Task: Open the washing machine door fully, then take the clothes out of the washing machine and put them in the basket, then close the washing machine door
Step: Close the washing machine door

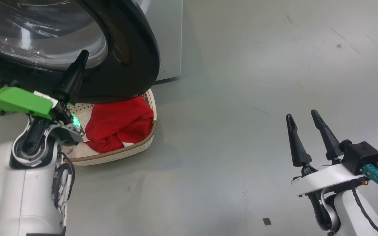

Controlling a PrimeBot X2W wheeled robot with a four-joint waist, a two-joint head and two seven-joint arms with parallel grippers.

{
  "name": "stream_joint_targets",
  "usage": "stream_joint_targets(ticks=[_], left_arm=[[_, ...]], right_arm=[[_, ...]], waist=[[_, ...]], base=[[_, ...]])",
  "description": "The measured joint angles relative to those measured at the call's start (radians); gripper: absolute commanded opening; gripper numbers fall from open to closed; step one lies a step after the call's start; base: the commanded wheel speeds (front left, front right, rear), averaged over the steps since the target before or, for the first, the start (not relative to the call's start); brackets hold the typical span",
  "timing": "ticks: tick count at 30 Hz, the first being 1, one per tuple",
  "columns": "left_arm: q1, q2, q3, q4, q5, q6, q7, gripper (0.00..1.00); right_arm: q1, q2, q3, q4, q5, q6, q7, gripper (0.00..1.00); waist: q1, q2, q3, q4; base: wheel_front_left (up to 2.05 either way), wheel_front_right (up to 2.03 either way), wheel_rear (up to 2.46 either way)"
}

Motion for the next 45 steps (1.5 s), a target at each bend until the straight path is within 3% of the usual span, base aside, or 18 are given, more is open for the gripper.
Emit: stream_joint_targets(ticks=[12,13,15,16,17,26,30,35,42,45], left_arm=[[0.192,-0.001,0.05,-0.151,-0.002,0.0,-0.058,0.0],[0.203,-0.001,0.05,-0.161,0.002,0.0,-0.062,0.32],[0.229,-0.001,0.049,-0.186,0.002,0.0,-0.064,0.6],[0.241,-0.001,0.049,-0.198,0.005,0.0,-0.073,0.94],[0.254,-0.001,0.049,-0.208,0.008,0.0,-0.08,1.0],[0.367,0.0,0.057,-0.306,0.029,0.0,-0.157,1.0],[0.42,0.003,0.046,-0.353,0.176,0.0,-0.223,1.0],[0.487,0.091,0.013,-0.368,0.452,0.0,-0.32,1.0],[0.576,0.164,-0.025,-0.373,0.76,0.001,-0.446,1.0],[0.598,0.191,-0.051,-0.388,0.882,0.027,-0.482,1.0]], right_arm=[[0.01,-0.011,-0.003,0.005,-0.002,-0.001,0.0,1.0],[0.012,-0.011,-0.002,0.006,-0.002,-0.001,0.0,1.0],[0.015,-0.011,0.001,0.008,-0.002,-0.001,0.0,1.0],[0.016,-0.011,0.002,0.009,-0.002,-0.001,0.0,1.0],[0.018,-0.011,0.003,0.012,-0.002,-0.001,-0.001,1.0],[0.048,-0.017,0.003,0.021,-0.003,-0.009,-0.002,1.0],[0.063,-0.02,0.0,0.021,-0.003,-0.01,-0.002,1.0],[0.084,-0.024,-0.001,0.023,-0.003,-0.019,-0.001,1.0],[0.104,-0.025,0.006,0.026,-0.005,-0.019,0.002,1.0],[0.106,-0.025,0.007,0.021,-0.007,-0.023,0.008,1.0]], waist=[[0.0,0.0,-0.036,0.061],[0.0,0.0,-0.039,0.066],[0.0,0.0,-0.047,0.076],[0.0,0.0,-0.051,0.08],[0.0,0.0,-0.056,0.084],[0.0,0.0,-0.101,0.12],[0.0,0.0,-0.123,0.143],[0.0,0.0,-0.147,0.163],[0.0,0.0,-0.183,0.177],[0.0,0.0,-0.193,0.178]], base=[[0.0,0.0,0.0],[0.0,0.0,0.0],[0.0,0.0,0.0],[0.0,0.0,0.0],[0.0,0.0,0.0],[0.0,0.0,0.0],[0.0,0.0,0.0],[0.0,0.0,0.0],[0.0,0.0,0.0],[0.0,0.0,0.0]])
